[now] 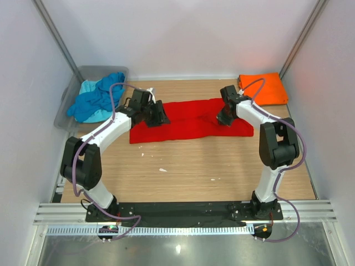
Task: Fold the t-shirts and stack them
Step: Fold the tshirt
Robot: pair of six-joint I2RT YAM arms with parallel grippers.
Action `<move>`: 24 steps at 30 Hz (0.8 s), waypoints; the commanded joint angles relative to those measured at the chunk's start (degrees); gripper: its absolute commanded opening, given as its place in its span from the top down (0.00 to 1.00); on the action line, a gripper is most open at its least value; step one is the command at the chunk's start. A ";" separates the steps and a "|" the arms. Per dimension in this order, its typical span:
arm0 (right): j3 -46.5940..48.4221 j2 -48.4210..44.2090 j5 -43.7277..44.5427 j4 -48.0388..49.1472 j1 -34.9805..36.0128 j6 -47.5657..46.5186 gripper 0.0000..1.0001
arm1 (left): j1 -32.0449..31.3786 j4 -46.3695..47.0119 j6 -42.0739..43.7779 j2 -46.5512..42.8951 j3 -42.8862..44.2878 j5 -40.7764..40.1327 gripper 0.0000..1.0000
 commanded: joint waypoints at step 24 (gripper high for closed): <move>15.58 10.09 -2.17 0.74 0.68 -11.37 0.76 | -0.79 0.44 0.88 1.39 4.58 1.28 0.48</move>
